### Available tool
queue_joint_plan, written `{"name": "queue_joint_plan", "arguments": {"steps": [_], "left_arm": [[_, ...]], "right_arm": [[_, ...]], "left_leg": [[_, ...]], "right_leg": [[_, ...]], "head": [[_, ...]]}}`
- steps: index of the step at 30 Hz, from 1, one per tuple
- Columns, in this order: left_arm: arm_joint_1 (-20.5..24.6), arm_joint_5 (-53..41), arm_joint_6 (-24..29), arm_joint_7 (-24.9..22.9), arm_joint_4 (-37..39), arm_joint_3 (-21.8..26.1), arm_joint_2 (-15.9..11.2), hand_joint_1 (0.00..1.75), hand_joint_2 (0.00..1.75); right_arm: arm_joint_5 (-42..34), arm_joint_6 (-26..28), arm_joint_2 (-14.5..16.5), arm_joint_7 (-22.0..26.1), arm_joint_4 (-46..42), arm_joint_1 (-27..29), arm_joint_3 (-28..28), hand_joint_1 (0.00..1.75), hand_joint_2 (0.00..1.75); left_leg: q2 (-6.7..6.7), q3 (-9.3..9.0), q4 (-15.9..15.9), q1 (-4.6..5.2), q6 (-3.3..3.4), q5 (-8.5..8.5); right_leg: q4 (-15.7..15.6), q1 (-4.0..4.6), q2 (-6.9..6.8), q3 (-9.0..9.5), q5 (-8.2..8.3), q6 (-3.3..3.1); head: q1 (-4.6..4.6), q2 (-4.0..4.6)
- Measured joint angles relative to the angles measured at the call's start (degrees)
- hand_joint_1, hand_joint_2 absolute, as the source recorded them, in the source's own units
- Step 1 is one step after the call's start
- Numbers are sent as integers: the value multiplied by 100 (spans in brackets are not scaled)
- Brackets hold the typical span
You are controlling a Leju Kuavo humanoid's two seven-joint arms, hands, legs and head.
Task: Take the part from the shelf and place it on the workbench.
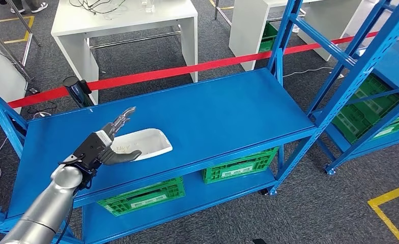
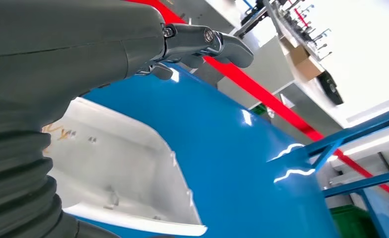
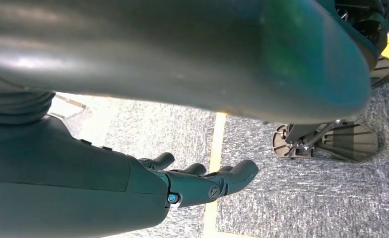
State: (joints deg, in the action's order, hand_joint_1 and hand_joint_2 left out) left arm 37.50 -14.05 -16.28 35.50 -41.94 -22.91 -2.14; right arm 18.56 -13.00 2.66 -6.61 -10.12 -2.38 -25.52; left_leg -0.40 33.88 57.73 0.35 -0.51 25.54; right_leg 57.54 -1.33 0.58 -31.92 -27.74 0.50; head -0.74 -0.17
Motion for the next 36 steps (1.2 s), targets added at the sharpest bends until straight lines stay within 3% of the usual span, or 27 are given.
{"name": "queue_joint_plan", "arguments": {"steps": [10, 19, 36], "left_arm": [[54, -339, -75, -96, -12, -98, 0, 0, 175], [99, -1162, 550, -337, 147, -626, -7, 0, 175], [146, -1614, 925, -488, 334, -988, 1, 0, 175]], "right_arm": [[5, 0, -24, 3, 0, 1, -105, 0, 0], [29, 0, -27, 3, 0, 3, -146, 0, 0], [85, 0, -30, -8, 0, 5, -215, 0, 0]], "left_leg": [[2, -1, 0, 0, 0, 0], [3, -1, 0, 0, 0, 0], [3, -1, 0, 0, 0, 0]], "right_leg": [[0, 0, 1, -1, 0, 0], [0, 0, 1, -1, 0, 0], [0, 0, 2, -2, 0, 0]], "head": [[0, 0], [0, 0], [0, 0]]}}
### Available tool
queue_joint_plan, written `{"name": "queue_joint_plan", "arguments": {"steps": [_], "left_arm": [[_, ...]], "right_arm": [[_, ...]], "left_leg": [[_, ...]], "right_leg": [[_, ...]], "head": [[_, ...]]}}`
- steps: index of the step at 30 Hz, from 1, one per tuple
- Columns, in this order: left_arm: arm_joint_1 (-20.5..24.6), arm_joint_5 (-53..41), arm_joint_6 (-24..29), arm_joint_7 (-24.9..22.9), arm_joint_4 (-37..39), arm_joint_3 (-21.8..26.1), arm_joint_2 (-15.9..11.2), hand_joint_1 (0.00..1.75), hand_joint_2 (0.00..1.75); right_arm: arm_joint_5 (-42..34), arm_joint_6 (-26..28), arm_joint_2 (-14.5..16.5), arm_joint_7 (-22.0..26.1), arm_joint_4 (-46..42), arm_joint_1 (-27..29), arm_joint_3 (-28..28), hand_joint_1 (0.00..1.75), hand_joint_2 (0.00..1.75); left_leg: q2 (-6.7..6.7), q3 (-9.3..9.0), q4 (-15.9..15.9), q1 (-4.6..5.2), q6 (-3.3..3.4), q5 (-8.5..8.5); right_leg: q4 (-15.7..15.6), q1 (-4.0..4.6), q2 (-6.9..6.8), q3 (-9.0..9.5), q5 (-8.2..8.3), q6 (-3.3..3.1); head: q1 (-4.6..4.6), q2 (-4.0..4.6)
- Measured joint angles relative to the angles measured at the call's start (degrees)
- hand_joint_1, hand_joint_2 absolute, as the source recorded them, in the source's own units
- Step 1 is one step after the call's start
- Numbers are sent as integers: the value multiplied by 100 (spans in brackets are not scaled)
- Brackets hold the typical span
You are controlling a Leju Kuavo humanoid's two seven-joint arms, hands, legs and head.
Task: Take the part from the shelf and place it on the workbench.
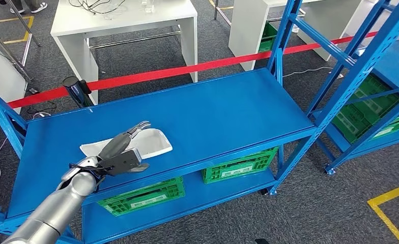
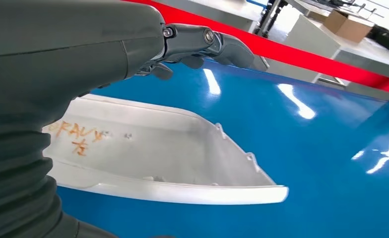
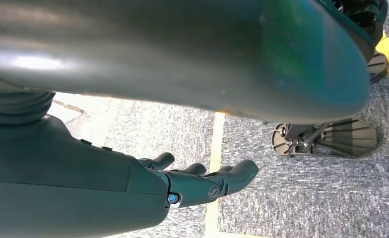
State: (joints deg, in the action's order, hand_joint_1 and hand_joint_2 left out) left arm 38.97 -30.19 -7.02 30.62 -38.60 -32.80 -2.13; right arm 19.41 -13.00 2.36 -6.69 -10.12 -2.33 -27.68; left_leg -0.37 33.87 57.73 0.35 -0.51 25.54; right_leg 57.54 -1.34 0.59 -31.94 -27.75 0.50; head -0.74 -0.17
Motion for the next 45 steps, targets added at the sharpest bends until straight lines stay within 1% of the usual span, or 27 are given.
{"name": "queue_joint_plan", "arguments": {"steps": [9, 12, 13, 14, 16, 17, 18, 20, 24, 29, 45], "left_arm": [[57, -1017, 749, -552, 257, -407, 4, 0, 175], [123, -1268, 861, -709, 440, -554, 23, 0, 175], [145, -1323, 874, -743, 500, -594, 33, 1, 175], [166, -1370, 883, -768, 562, -631, 45, 8, 175], [204, -1434, 880, -786, 675, -682, 74, 52, 175], [221, -1464, 876, -787, 726, -699, 87, 90, 175], [237, -1488, 870, -789, 772, -716, 99, 123, 175], [264, -1531, 863, -791, 846, -751, 115, 160, 175], [294, -1568, 862, -818, 973, -804, 135, 159, 175], [301, -1571, 861, -830, 1069, -810, 145, 175, 175], [391, -1493, 866, -731, 1096, -810, 195, 175, 175]], "right_arm": [[67, 0, 1, -8, 0, -1, -23, 0, 0], [94, 0, 0, -8, 0, -2, -23, 0, 0], [102, 0, 0, -8, 0, -2, -23, 0, 0], [109, 0, 0, -8, 0, -2, -23, 0, 0], [123, 0, 0, -14, 0, -3, -23, 0, 0], [130, 0, 0, -25, 0, -3, -23, 0, 0], [139, 0, 0, -39, 0, -3, -23, 0, 0], [156, 0, 1, -64, 0, -3, -23, 0, 0], [184, 0, 1, -84, 0, -2, -23, 0, 0], [227, 0, 1, -75, 0, -2, -23, 0, 0], [426, 0, 0, -87, 0, -4, -23, 0, 0]], "left_leg": [[0, 0, 0, 0, 0, 0], [-1, 0, 0, 0, 0, 0], [0, 0, 0, 0, 0, 0], [0, 0, 0, 0, 0, 0], [0, 0, 0, 0, 0, 0], [0, 0, 0, 0, 0, 0], [0, 0, 0, 0, 0, 0], [0, 0, 0, 0, 0, 0], [0, 0, 0, 0, 0, 0], [0, 0, 0, 0, 0, 0], [-1, -10, 0, 0, 0, 0]], "right_leg": [[0, 0, 0, 0, 0, 0], [0, 0, 0, 0, 0, 0], [0, 0, 0, 0, 0, 0], [0, 0, 0, 0, 0, 0], [0, 0, 0, 0, 0, 0], [0, 0, 0, 0, 0, 0], [0, 0, 0, 0, 0, 0], [0, 0, 0, 0, 0, 0], [0, 0, 0, 0, 0, 0], [0, 1, 0, 0, 0, 0], [0, 0, -1, 13, 0, 0]], "head": [[0, 0], [0, 0], [0, 0], [0, 0], [0, 0], [0, 0], [0, 0], [0, 0], [0, 0], [0, 0], [0, 0]]}}
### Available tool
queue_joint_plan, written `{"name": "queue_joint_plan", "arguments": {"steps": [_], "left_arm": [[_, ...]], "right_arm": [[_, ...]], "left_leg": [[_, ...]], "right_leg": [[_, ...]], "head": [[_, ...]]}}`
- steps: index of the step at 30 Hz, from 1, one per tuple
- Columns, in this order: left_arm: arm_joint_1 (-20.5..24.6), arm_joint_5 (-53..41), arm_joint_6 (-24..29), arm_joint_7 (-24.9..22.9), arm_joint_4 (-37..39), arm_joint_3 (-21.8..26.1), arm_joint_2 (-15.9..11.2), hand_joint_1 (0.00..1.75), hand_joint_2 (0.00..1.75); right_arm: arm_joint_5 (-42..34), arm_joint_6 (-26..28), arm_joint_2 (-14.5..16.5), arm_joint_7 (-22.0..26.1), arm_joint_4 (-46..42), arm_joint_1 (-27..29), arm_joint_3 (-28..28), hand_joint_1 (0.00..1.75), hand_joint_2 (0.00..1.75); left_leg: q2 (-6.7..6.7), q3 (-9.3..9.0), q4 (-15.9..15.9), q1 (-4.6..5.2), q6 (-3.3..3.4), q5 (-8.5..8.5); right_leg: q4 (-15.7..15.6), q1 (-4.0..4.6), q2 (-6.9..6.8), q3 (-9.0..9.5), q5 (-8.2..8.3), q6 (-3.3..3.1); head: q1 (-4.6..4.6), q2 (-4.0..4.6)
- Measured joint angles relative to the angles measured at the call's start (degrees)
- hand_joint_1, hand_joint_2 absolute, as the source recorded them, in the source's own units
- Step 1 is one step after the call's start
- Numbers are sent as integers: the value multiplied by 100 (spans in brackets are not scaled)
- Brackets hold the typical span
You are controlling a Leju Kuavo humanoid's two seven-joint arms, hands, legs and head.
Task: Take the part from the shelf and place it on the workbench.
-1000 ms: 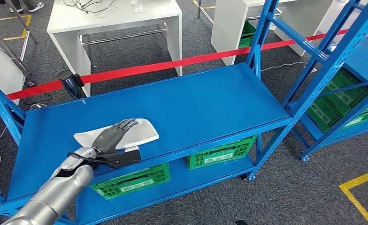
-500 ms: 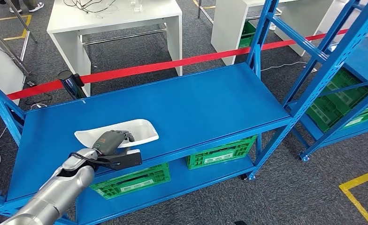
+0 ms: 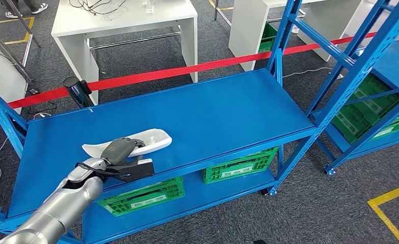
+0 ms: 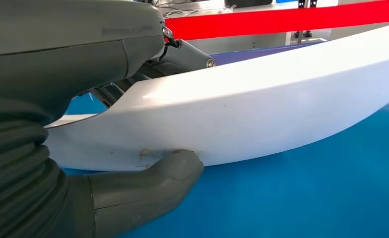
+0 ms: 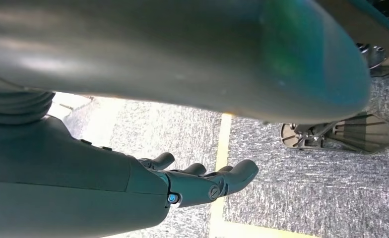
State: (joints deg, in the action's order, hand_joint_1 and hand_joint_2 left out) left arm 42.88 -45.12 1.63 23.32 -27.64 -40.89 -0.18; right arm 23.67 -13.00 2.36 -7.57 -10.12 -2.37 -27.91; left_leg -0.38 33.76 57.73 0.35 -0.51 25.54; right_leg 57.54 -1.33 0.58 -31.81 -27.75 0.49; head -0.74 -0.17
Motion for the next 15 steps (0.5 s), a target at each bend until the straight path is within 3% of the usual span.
{"name": "queue_joint_plan", "arguments": {"steps": [10, 15], "left_arm": [[-265, 93, 606, 344, -56, 21, 18, 175, 175], [-571, 744, 739, 632, -269, 326, 75, 175, 175]], "right_arm": [[84, 0, -15, -10, 0, 2, 0, 0, 0], [145, 1, -31, -15, 0, 12, 0, 0, 0]], "left_leg": [[-1, 0, 0, 1, 0, 1], [-3, -2, 0, 3, 3, 3]], "right_leg": [[0, -1, 0, 1, -1, 0], [-1, -3, -3, 6, -7, 7]], "head": [[0, 0], [0, 0]]}}
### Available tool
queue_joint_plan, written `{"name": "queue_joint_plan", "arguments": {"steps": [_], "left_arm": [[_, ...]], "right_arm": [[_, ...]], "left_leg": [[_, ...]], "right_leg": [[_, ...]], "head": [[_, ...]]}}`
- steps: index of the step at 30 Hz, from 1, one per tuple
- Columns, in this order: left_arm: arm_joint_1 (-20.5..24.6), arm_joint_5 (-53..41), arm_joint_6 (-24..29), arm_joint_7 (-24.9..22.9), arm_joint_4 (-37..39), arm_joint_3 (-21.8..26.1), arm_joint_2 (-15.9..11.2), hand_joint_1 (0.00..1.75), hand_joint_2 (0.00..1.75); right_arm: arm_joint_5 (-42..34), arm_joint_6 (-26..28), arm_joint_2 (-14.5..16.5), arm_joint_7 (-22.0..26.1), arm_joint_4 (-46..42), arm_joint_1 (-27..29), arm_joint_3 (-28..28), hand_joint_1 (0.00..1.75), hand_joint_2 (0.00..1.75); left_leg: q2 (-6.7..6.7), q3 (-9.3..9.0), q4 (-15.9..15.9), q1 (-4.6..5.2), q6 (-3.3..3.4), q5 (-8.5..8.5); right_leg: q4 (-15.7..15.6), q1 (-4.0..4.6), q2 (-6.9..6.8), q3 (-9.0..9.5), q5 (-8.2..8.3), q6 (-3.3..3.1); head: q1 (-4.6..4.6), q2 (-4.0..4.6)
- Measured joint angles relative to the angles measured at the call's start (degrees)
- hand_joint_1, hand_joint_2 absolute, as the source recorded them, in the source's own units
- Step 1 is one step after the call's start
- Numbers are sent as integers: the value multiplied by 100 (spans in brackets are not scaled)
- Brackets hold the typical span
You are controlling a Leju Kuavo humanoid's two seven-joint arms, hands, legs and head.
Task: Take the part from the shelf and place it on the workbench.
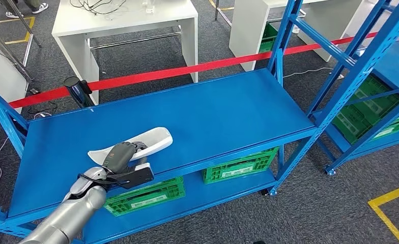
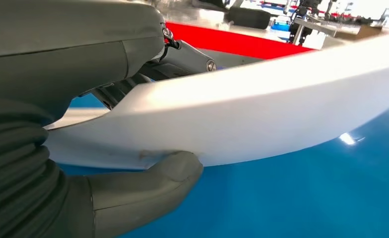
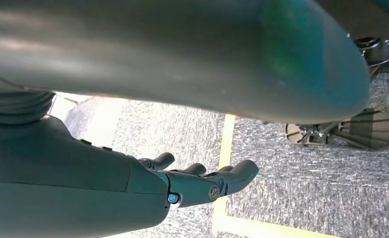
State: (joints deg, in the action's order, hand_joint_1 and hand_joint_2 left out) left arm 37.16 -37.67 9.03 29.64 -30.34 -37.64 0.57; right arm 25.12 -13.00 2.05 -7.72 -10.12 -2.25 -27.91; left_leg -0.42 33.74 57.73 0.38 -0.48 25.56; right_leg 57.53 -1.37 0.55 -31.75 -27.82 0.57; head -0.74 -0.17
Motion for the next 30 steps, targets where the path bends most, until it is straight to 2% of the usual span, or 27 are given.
{"name": "queue_joint_plan", "arguments": {"steps": [6, 9, 11, 17, 21, 24, 25, 26, 28, 29, 30], "left_arm": [[-331, 331, -154, 144, -439, 326, 33, 175, 175], [-556, 939, -556, 385, -799, 548, 39, 175, 175], [-928, 1542, -941, 488, -1448, 753, 35, 175, 175], [-2406, 3637, -2359, 438, -4364, 1159, -17, 175, 175], [-2857, 4992, -3369, 277, -5797, 1434, -91, 175, 175], [-3055, 5327, -3664, 234, -6387, 1552, -132, 175, 175], [-3090, 5374, -3731, 235, -6498, 1574, -136, 175, 175], [-3125, 5436, -3836, 246, -6589, 1596, -134, 175, 175], [-3216, 5632, -4146, 269, -6756, 1640, -130, 175, 175], [-3267, 5748, -4305, 263, -6836, 1655, -127, 175, 175], [-3308, 5872, -4440, 238, -6919, 1664, -126, 175, 175]], "right_arm": [[27, -1, -33, 0, 0, 6, 0, 0, 0], [56, -1, -38, 22, 0, 15, 0, 0, 0], [54, -1, -39, 82, 0, 29, 0, 0, 0], [7, -1, -21, 181, 0, 78, -2, 0, 0], [-2, -1, 27, 214, 0, 82, -33, 0, 0], [-3, 0, 50, 218, 0, 81, -44, 0, 0], [-2, 0, 53, 220, 0, 79, -45, 0, 0], [-2, -1, 54, 219, 0, 75, -45, 0, 0], [-3, -3, 56, 208, 0, 68, -48, 0, 0], [-8, -3, 57, 190, 0, 68, -50, 0, 0], [-19, -3, 57, 166, 0, 69, -55, 0, 0]], "left_leg": [[-2, -6, 0, 0, 2, 1], [-1, -13, 0, 1, 1, 2], [1, -18, 0, 1, 1, 6], [3, -10, 14, 33, 27, 41], [1, -7, 29, 60, 71, 70], [5, -36, -18, 49, 139, 31], [10, -47, -51, 32, 169, -2], [17, -53, -81, 16, 193, -35], [36, -24, -78, 17, 213, -50], [45, 5, -58, 22, 214, -50], [52, 37, -30, 26, 214, -51]], "right_leg": [[0, 0, -3, 7, -3, 4], [0, -1, -3, 14, -5, 5], [0, -1, -2, 18, -8, 6], [-13, -19, -1, 18, -23, 31], [-18, -45, -9, 31, -36, 72], [-9, -61, -15, 49, -65, 127], [95, -56, -21, 14, -162, 133], [313, -49, -25, -72, -329, 131], [1049, -32, -30, -384, -789, 114], [1406, -23, -30, -531, -946, 112], [1611, -18, -30, -605, -994, 108]], "head": [[0, 0], [0, 0], [0, 0], [0, 0], [0, 0], [-1, 0], [0, 0], [1, 0], [2, 0], [2, 0], [2, 0]]}}
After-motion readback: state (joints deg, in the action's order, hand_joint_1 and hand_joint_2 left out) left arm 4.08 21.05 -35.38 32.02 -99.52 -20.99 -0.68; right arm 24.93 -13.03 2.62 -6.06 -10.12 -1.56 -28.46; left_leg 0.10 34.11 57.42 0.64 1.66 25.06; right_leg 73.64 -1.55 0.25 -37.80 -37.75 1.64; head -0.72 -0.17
